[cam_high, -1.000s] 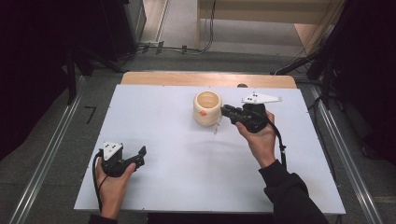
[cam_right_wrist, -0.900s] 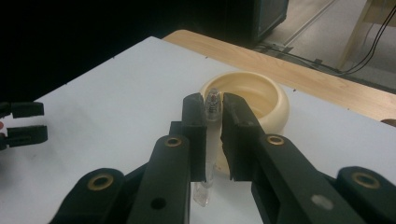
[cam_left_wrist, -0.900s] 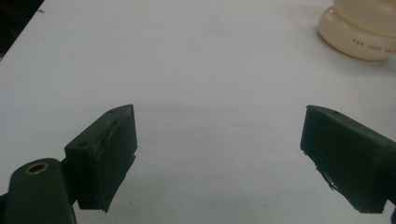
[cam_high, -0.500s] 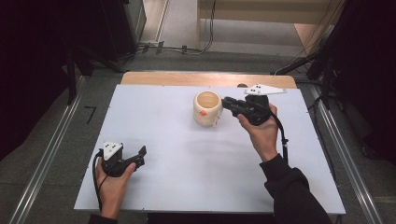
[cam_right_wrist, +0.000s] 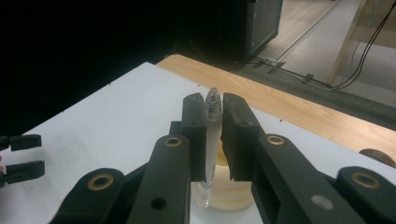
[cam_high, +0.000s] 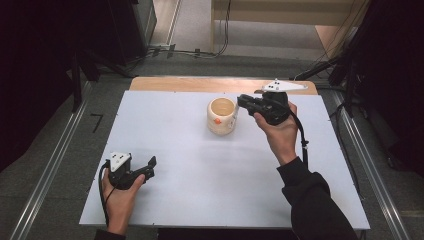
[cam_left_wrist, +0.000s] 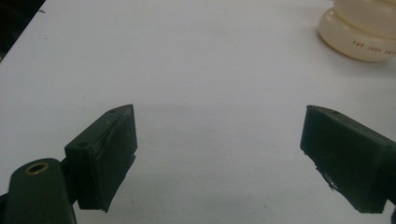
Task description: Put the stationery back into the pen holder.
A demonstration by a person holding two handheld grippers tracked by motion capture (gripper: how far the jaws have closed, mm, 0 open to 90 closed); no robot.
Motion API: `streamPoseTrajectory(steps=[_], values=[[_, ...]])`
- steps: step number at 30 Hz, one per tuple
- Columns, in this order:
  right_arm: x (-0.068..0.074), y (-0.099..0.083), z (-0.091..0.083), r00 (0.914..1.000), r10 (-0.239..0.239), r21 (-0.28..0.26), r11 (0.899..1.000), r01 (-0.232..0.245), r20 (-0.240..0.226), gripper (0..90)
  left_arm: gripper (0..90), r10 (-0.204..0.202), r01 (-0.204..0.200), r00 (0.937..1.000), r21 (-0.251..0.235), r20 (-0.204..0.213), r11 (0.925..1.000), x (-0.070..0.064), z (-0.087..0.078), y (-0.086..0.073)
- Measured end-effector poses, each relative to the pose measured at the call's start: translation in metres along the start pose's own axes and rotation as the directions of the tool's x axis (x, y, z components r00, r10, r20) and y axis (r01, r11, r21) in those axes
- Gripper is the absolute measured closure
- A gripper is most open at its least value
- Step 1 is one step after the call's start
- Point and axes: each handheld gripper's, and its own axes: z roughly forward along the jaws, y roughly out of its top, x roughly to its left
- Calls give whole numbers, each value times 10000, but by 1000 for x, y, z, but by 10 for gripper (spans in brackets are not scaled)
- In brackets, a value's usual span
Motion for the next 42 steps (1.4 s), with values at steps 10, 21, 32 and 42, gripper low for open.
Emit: streamPoseTrajectory(steps=[10,21,32,42], values=[[-4,11,6,9999,88,-59,9999,-87,111,779,116,10,-10,10000,-8,9,10000,0,0,0],[-7,20,15,9995,87,-138,9999,-82,310,778,116,19,-19,10000,16,10,10000,1,0,0],[-10,24,27,9990,210,-98,9997,-207,406,779,116,21,-20,10000,-37,48,10000,1,-1,1],[-11,29,31,9989,278,-169,9995,-272,383,779,116,7,-7,10000,-11,66,10000,2,0,1]])
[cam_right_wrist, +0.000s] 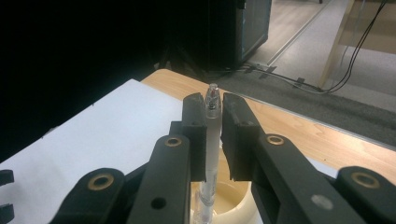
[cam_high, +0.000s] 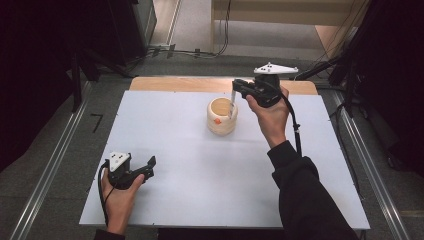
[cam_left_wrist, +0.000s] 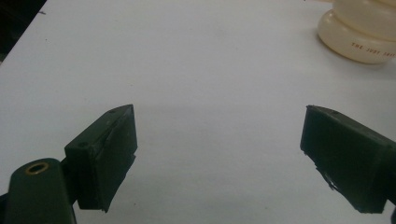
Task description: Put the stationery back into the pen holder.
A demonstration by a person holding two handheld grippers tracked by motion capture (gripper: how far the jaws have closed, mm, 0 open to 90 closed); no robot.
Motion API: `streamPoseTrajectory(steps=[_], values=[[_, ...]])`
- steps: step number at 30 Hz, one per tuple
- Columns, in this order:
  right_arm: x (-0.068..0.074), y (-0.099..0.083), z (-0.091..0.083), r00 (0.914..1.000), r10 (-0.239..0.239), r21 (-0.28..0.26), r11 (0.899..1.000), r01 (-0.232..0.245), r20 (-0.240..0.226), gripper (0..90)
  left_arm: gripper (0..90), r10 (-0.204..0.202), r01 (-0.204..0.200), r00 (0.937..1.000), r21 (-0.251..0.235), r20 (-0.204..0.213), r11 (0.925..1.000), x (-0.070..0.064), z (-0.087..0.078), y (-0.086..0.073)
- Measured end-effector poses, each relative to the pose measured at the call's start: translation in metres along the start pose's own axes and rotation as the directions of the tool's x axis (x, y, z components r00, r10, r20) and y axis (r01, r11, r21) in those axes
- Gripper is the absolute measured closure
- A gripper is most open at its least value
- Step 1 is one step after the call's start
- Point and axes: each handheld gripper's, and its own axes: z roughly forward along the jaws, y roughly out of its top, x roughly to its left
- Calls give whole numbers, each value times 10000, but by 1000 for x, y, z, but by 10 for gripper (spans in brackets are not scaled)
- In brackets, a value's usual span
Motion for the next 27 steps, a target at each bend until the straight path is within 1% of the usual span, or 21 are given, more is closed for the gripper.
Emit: streamPoseTrajectory(steps=[8,13,20,27], values=[[1,6,0,10000,16,-101,9999,-16,10,779,116,26,-26,10000,-5,2,10000,0,0,0],[-1,8,4,9999,75,-145,9999,-73,77,779,116,6,-6,10000,-20,13,10000,0,0,0],[-3,3,17,9996,99,42,9999,-100,245,779,116,-20,20,10000,-48,26,10000,0,0,0],[-4,-9,34,9994,46,266,9996,-55,335,779,116,12,-12,10000,-9,51,10000,0,0,0]])
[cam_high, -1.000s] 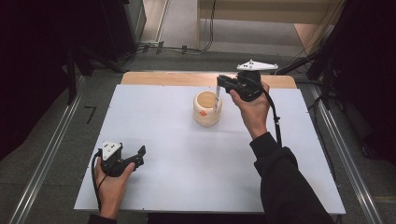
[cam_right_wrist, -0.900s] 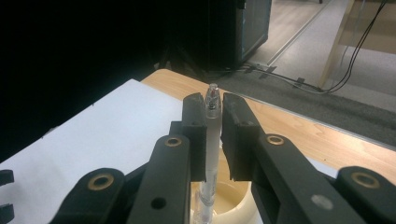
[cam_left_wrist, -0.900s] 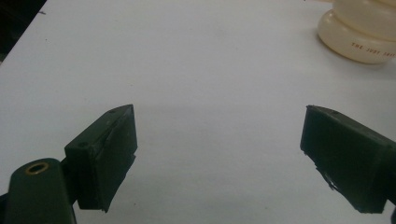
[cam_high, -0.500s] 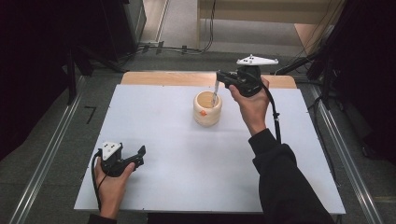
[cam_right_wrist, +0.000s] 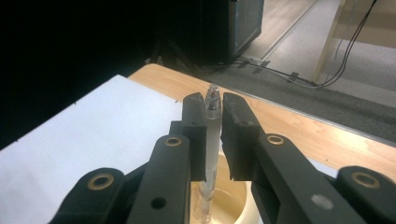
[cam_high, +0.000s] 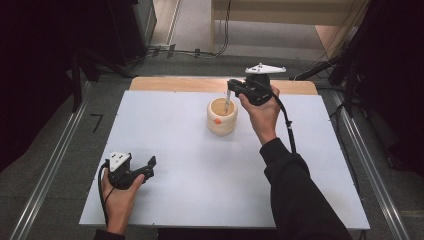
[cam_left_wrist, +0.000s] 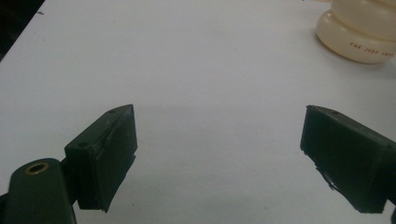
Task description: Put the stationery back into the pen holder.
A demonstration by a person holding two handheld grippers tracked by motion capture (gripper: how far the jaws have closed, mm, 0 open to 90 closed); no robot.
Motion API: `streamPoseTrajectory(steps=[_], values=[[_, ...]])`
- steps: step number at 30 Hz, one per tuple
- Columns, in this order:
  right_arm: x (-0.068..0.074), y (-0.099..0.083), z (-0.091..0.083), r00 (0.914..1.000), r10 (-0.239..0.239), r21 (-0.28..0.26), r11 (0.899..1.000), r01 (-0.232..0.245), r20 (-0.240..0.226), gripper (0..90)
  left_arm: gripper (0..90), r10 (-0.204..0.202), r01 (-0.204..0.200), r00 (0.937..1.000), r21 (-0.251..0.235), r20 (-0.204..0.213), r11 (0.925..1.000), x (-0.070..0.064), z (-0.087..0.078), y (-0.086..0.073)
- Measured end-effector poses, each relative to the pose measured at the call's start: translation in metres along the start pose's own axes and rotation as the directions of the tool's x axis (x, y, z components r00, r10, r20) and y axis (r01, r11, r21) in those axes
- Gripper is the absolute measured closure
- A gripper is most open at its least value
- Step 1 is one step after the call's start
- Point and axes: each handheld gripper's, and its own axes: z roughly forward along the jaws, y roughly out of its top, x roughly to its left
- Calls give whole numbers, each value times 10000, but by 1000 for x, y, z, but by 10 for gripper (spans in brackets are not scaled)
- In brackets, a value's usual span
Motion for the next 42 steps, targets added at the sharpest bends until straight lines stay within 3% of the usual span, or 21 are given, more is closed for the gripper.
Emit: streamPoseTrajectory(steps=[12,34,42], values=[[-1,-21,23,9999,101,778,9969,-101,-3,779,116,21,-21,10000,45,11,10000,0,1,0],[-3,-35,40,9998,192,1225,9923,-196,46,776,116,27,-27,10000,101,-8,9999,-1,2,-1],[-5,-37,40,9999,86,1128,9936,-94,81,657,116,28,-28,10000,86,-4,10000,-1,2,-1]])
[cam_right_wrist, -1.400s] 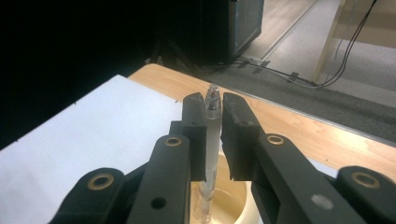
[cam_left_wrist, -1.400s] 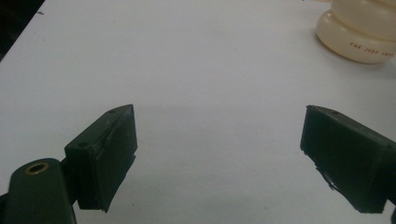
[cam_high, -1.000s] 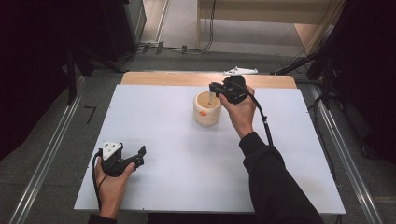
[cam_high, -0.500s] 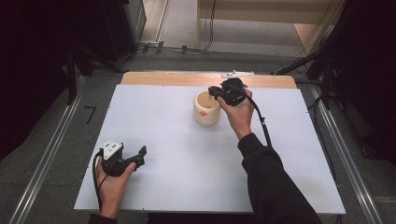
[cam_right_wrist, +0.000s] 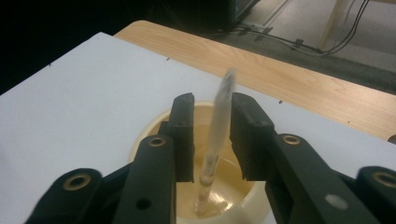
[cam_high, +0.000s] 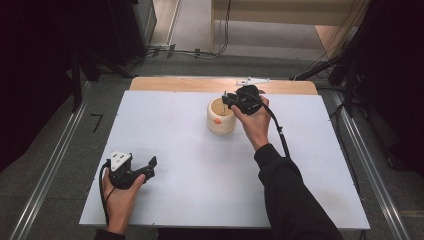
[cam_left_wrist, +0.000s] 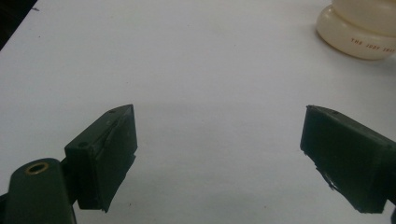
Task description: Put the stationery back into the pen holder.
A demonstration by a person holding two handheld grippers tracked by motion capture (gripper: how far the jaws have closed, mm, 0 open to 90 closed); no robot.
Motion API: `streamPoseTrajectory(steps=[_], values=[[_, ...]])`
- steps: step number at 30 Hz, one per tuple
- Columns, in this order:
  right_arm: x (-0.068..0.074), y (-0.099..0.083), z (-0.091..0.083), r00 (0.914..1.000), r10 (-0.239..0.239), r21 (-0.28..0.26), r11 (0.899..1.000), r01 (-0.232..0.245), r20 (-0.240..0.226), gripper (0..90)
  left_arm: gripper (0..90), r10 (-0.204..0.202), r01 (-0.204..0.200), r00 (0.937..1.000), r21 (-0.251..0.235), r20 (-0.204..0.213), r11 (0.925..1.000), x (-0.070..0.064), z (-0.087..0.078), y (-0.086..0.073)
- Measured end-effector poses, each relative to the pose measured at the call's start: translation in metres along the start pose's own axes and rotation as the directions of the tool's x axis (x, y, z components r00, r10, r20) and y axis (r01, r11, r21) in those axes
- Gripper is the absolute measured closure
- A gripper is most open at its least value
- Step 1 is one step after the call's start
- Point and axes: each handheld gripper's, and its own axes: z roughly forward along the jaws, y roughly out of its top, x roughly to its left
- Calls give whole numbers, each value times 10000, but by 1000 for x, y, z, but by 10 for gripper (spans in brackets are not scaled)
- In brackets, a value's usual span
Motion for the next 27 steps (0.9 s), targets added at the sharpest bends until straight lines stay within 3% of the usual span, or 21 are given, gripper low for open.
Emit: streamPoseTrajectory(steps=[11,19,27], values=[[-7,-16,-17,9996,39,-274,9996,-46,-268,432,116,16,-16,10000,-17,1,10000,-1,0,0],[-20,-36,-37,9992,333,-147,9993,-336,-224,347,116,108,-108,9999,21,4,9999,-3,1,1],[-23,-50,-49,9996,278,24,9996,-278,-60,274,116,130,-130,9999,50,-35,9999,-3,1,0]])
